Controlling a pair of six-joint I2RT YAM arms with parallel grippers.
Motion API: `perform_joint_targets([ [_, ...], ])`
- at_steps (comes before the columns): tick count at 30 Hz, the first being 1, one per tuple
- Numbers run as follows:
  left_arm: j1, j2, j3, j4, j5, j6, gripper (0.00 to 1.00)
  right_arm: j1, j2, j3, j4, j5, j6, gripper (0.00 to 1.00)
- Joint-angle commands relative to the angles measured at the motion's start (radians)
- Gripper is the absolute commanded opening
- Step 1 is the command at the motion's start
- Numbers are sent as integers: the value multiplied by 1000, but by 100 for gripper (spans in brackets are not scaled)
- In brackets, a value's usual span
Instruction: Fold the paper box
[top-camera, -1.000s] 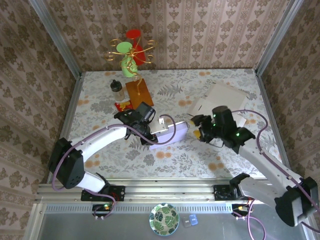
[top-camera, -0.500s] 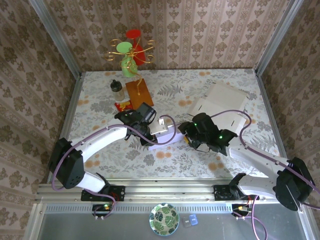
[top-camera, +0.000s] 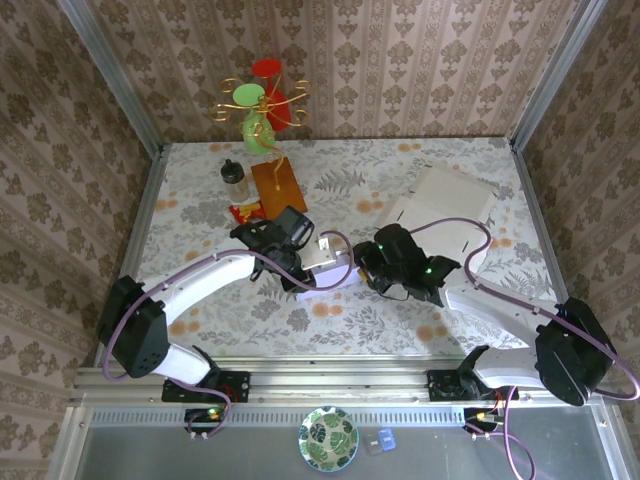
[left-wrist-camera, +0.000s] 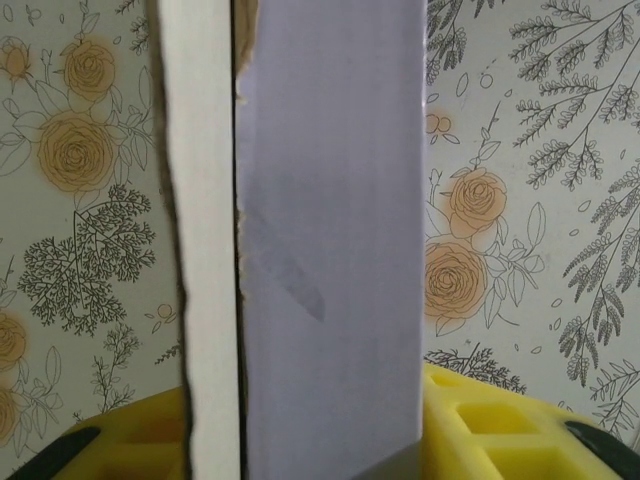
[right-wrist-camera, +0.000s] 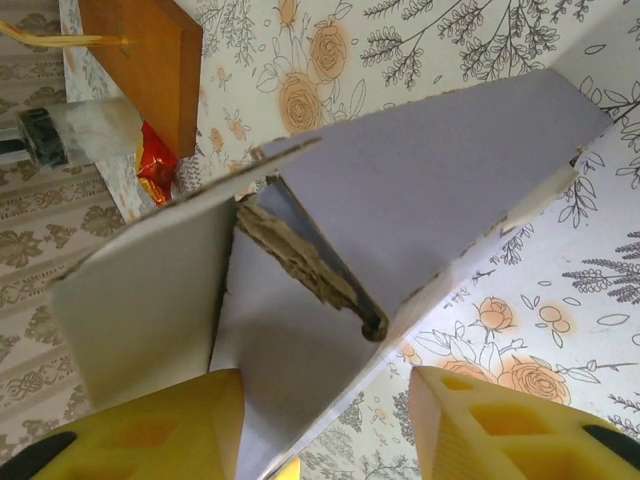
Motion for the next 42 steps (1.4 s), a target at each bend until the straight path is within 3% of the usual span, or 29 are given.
perform_joint_targets([
  [1,-5,-2,6,3,-14,-17,45,12,16,11,-52,28,23,41],
  [6,-12,-10,4,18,-15,-24,48,16,37,14,-121,24,40,32],
  [11,-18,-12,2,24,-20,-24,48,18,46,43,-173,19,35,29],
  [18,-20,-31,-10,29,-21,-8,35,18,22,108,-207,17,-51,40],
  [21,-20,-48,-17,29,-25,6,34,13,-21,168,-274,24,-195,45],
  [25,-16,-62,-26,22,-20,33,33,-41,-120,211,-355,9,-520,45],
  [31,-4,-76,-37,6,-3,69,32,-270,-184,217,-389,-274,-1021,40],
  [34,6,-81,-38,-7,14,90,32,-316,-121,275,-484,-322,-1228,35],
  [42,23,-78,-34,-40,42,123,32,-302,24,363,-564,-333,-1469,38],
])
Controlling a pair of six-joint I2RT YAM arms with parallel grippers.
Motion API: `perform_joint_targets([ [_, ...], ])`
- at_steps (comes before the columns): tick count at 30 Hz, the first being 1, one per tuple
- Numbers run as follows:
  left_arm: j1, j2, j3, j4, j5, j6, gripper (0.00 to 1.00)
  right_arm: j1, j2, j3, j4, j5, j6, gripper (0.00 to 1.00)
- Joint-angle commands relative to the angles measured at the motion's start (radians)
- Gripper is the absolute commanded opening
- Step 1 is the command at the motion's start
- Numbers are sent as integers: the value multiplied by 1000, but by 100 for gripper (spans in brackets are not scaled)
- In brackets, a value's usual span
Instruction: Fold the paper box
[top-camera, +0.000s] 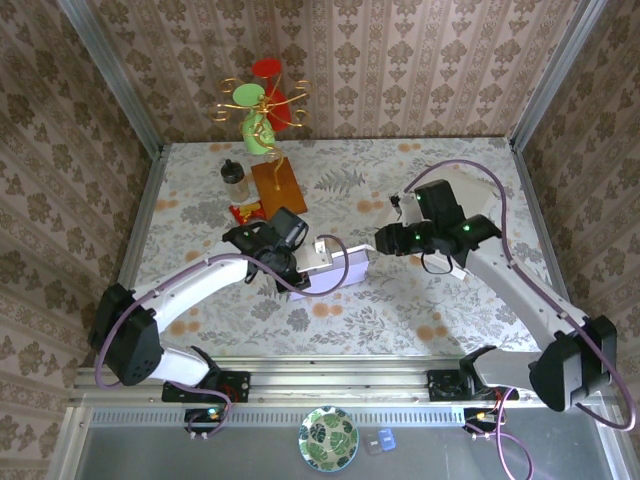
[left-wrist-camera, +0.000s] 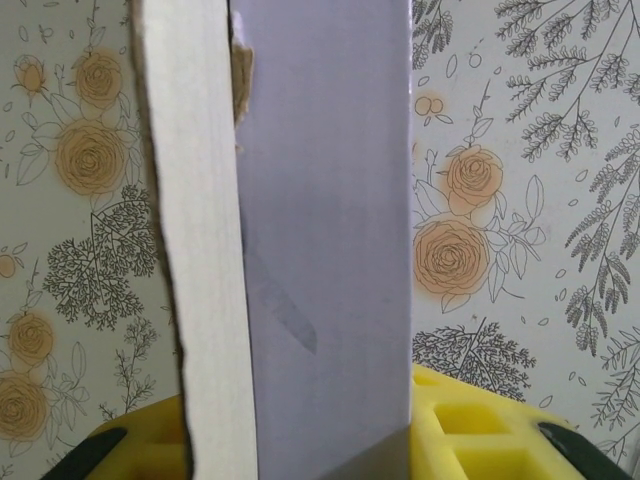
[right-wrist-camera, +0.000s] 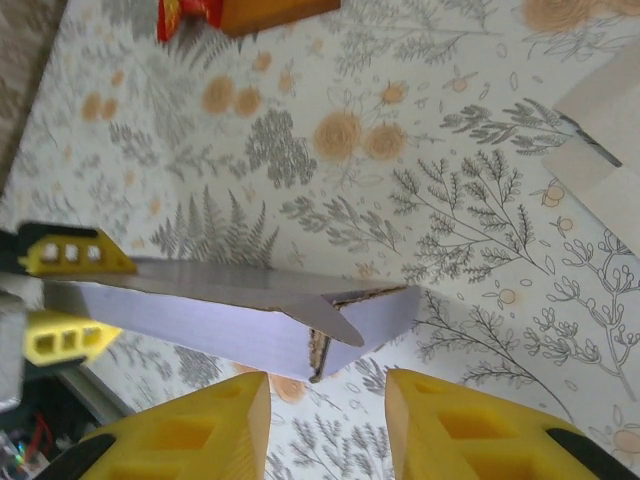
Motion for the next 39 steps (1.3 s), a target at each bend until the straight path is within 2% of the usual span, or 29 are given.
perform_joint_targets([
  [1,9,-25,-6,-31,37,39,32,20,41,49,-84,-12,-181,40],
  [6,12,-25,-11,-32,42,46,32,51,94,88,-110,25,-242,46],
  [9,13,-22,-11,-32,43,46,32,71,118,118,-128,20,-268,46],
  [12,15,-17,-10,-31,43,47,32,96,176,144,-145,37,-281,44],
  [21,19,-15,-10,-29,48,47,32,119,201,170,-146,93,-277,29],
  [34,18,-17,-12,-28,51,42,31,148,213,196,-166,188,-269,20],
  [39,17,-17,-11,-28,54,41,30,158,215,202,-168,222,-266,13],
])
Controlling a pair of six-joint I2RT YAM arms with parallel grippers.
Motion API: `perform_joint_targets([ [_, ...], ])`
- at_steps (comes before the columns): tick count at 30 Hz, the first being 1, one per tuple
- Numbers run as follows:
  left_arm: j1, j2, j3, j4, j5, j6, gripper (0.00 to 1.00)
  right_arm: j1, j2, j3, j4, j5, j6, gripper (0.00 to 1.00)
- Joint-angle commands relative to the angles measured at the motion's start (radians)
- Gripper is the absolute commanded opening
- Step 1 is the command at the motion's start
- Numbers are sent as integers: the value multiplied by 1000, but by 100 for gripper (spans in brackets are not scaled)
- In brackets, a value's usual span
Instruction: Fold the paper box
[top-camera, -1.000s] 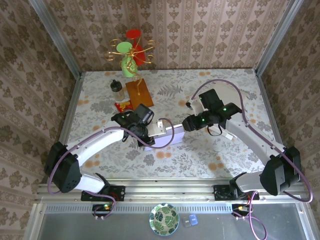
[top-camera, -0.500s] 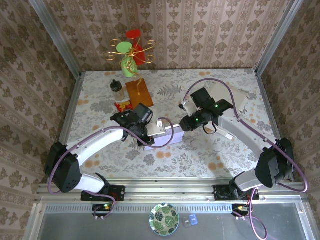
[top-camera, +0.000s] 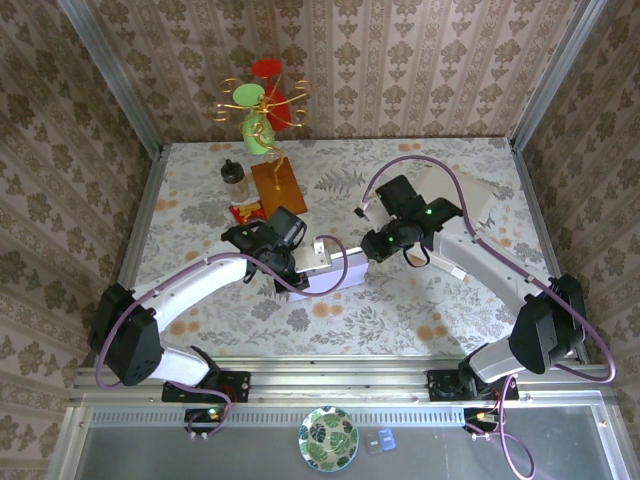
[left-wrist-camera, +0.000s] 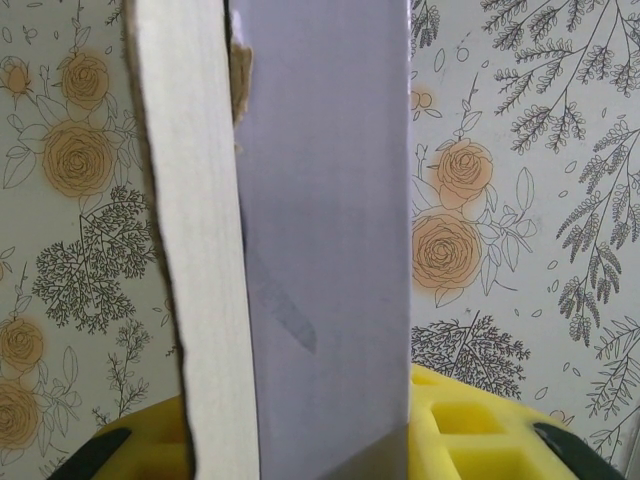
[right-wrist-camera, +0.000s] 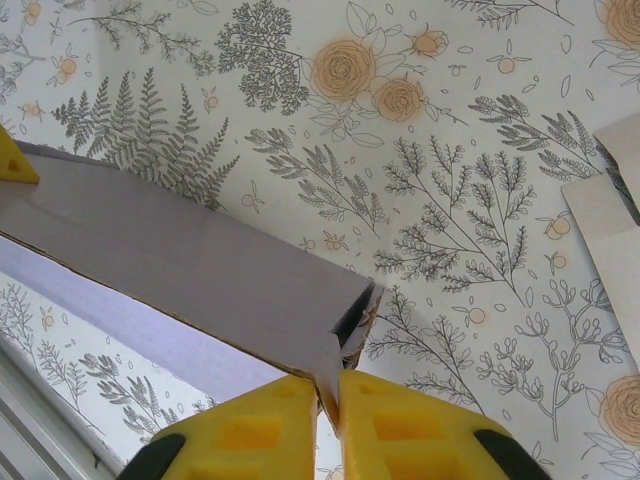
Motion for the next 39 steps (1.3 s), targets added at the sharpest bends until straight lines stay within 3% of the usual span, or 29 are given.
perform_joint_targets([
  [1,3,-17,-7,-21,30,15,30,13,11,33,-30,62,-5,11],
  [10,3,-17,-7,-19,25,5,27,50,14,31,-32,180,17,0],
  [23,5,-10,-10,-1,2,-58,17,63,-35,-30,-8,219,165,0],
  [39,11,-6,-8,-8,-5,-73,14,75,-126,-158,96,239,285,0],
])
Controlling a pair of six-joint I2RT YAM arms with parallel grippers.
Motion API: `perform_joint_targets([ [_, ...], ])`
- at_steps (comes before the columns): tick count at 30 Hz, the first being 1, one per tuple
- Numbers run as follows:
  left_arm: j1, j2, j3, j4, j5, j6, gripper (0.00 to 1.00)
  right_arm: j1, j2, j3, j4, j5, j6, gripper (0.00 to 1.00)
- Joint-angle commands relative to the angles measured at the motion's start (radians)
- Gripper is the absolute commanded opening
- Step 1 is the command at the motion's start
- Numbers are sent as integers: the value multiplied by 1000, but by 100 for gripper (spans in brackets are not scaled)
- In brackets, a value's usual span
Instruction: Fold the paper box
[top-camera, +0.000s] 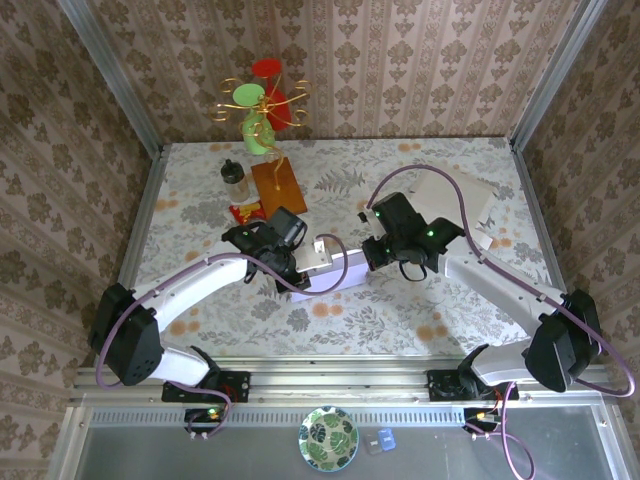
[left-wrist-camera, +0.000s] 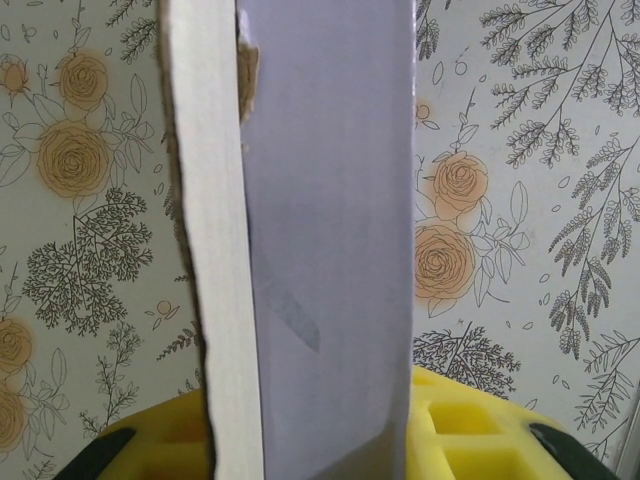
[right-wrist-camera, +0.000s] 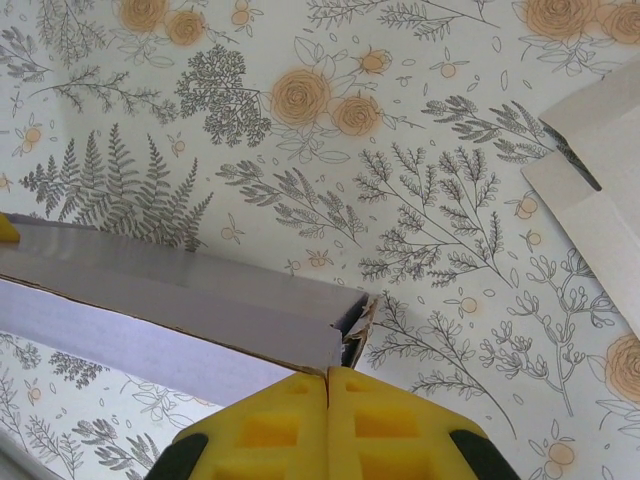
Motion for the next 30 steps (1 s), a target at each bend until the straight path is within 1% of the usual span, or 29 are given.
perform_joint_targets([
  [1,12,-6,-5,-21,-13,-35,14,-5,-11,-18,-39,68,60,0],
  [9,13,-6,-7,-14,-13,-44,14,11,-32,-65,-12,104,97,0],
  [14,22,-2,-11,2,1,-63,15,29,-80,-148,67,139,109,0],
  [19,31,1,-19,15,8,-67,18,51,-92,-188,128,188,127,0],
  [22,39,1,-20,20,6,-77,22,69,-90,-186,135,226,132,0],
  [23,42,-4,-22,24,6,-82,26,73,-87,-186,132,237,136,0],
  [25,45,-16,-26,35,0,-97,37,80,-81,-184,133,252,143,0],
  [29,47,-48,-37,52,-4,-129,50,101,-78,-177,133,289,158,0],
  [30,47,-57,-42,56,-8,-135,51,106,-79,-176,133,295,161,0],
])
